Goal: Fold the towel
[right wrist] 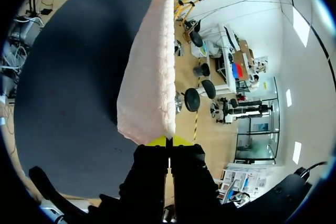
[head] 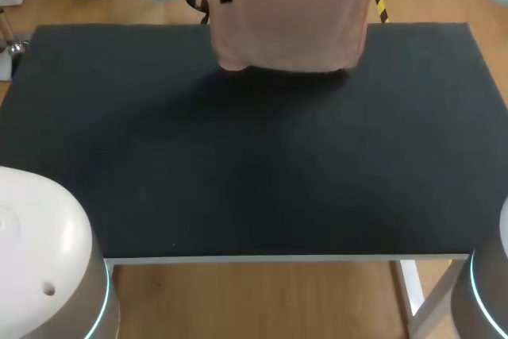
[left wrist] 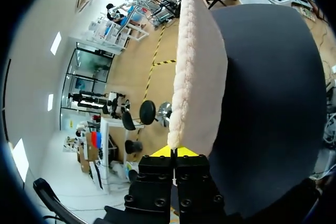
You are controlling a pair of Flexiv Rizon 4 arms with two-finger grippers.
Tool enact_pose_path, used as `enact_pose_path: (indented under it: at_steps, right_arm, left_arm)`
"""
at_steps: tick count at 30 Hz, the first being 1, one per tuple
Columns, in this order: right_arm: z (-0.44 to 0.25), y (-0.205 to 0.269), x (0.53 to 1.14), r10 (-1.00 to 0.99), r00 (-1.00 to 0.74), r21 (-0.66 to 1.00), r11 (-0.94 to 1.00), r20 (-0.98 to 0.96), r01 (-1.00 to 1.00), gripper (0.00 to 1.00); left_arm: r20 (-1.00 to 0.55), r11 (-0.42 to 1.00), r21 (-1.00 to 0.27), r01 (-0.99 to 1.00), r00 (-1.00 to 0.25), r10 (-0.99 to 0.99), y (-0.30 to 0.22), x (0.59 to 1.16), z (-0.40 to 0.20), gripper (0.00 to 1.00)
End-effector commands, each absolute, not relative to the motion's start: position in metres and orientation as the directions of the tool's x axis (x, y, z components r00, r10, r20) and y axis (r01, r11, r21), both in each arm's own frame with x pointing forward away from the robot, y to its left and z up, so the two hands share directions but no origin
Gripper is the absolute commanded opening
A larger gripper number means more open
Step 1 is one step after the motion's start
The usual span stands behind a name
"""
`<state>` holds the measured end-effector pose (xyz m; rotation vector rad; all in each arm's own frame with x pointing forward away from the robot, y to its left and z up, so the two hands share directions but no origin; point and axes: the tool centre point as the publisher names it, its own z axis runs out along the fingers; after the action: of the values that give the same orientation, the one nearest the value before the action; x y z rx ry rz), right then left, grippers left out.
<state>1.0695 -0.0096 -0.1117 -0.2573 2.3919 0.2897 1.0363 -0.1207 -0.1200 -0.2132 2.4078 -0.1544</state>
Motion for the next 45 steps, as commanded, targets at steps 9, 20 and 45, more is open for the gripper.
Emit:
enact_pose_path:
  at_steps: [9, 20, 45]
  right_arm:
    - [-0.150, -0.002, 1.011, -0.111, -0.789, 0.197, 0.939, -0.604, -0.283, 0.00]
    - [-0.201, -0.006, 0.992, -0.092, -0.869, 0.224, 0.948, -0.487, -0.226, 0.00]
    - [-0.339, -0.008, 1.049, 0.021, -0.988, 0.203, 0.979, -0.154, -0.011, 0.00]
  left_arm:
    - [-0.533, 0.969, -0.221, -0.106, -0.819, -0.211, -0.130, 0.974, -0.167, 0.00]
    - [-0.374, 0.960, -0.225, -0.166, -0.895, -0.242, -0.131, 0.961, -0.225, 0.00]
    - [-0.079, 0.970, -0.158, -0.183, -0.977, -0.197, -0.138, 1.046, -0.346, 0.00]
